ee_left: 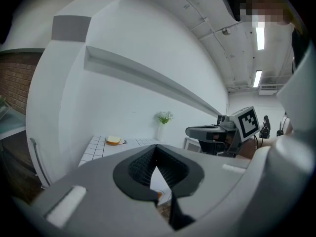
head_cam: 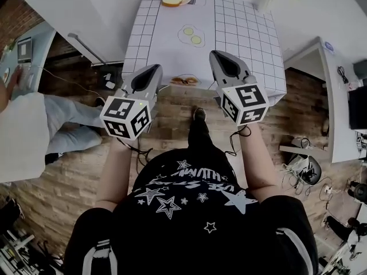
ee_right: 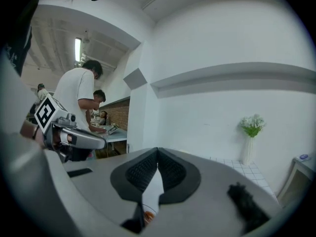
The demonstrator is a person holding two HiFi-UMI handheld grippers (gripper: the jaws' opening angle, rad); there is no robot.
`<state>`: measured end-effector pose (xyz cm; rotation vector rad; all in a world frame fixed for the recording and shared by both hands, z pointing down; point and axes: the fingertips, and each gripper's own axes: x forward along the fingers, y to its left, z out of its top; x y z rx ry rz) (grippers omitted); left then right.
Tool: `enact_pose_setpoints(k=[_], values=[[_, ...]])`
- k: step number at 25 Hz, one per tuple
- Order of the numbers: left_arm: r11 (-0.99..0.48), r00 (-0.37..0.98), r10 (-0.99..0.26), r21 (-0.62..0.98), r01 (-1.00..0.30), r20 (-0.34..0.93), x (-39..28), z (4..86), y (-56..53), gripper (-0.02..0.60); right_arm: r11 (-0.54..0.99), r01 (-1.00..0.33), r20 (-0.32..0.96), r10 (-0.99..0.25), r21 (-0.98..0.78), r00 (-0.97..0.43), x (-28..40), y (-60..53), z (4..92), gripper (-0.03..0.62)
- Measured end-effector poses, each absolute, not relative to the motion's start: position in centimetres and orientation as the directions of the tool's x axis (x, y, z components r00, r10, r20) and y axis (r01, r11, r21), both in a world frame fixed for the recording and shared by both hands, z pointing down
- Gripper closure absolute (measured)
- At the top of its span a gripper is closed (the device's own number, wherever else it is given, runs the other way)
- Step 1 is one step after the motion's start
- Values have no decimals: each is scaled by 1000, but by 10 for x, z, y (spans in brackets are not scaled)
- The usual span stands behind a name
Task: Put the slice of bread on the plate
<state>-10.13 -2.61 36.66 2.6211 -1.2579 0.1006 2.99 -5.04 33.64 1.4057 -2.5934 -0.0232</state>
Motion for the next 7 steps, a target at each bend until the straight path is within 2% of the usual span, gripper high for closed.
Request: enact_pose_setpoints(k=[7], values=[[-634,658,-733,175,-753,176,-101,339,-20,572,534,-842,162,-840,82,-517,27,-36,309,579]])
